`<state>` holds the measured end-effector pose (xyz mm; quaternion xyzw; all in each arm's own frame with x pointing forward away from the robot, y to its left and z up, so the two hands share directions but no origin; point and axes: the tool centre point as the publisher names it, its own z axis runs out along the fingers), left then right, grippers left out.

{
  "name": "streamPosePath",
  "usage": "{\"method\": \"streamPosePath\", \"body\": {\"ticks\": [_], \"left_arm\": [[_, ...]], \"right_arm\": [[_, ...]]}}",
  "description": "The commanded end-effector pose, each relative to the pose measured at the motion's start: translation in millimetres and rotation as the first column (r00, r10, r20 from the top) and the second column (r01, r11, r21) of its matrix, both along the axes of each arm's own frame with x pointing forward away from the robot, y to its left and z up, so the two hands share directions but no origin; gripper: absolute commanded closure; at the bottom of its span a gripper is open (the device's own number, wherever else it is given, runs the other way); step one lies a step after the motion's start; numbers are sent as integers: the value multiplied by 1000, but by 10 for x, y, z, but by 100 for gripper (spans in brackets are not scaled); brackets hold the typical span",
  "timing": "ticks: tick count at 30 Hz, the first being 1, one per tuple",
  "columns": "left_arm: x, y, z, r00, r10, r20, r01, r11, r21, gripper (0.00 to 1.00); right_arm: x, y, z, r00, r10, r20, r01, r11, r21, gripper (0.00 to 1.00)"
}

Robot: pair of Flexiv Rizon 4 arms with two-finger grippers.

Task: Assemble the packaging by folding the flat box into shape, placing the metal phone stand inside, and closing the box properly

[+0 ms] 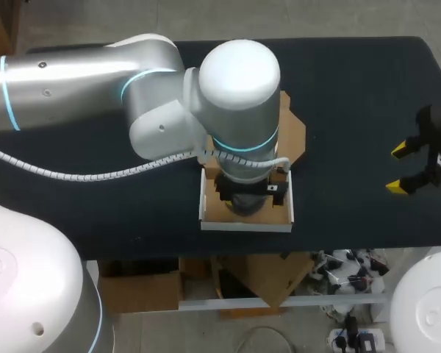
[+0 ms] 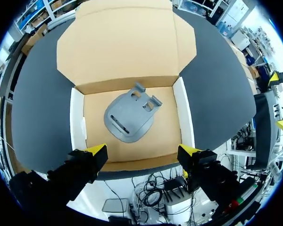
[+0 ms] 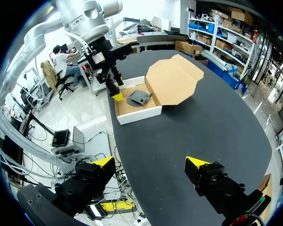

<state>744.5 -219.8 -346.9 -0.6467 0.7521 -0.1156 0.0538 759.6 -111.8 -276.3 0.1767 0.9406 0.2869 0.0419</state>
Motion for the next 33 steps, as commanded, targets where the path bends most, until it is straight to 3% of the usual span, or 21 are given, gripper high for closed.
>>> {"method": "streamPosePath", "body": {"ticks": [1, 6, 16, 26, 33], "left_arm": [[-68, 257, 254, 995, -75, 71, 79, 996, -47, 0], [14, 417, 399, 974, -196, 110, 207, 973, -97, 0], [295, 816, 537, 923, -339, 180, 365, 922, -134, 0], [624, 1271, 607, 835, -485, 261, 540, 814, -215, 0], [879, 1468, 592, 789, -531, 309, 605, 759, -242, 0]], "right_arm": [[-10, 1, 1, 1000, -1, 2, 1, 1000, -1, 0], [-10, 1, 1, 1000, -1, 2, 1, 1000, -1, 0], [-10, 1, 1, 1000, -1, 2, 1, 1000, -1, 0], [-10, 1, 1, 1000, -1, 2, 1, 1000, -1, 0], [-10, 1, 1, 1000, -1, 2, 1, 1000, -1, 0]]}}
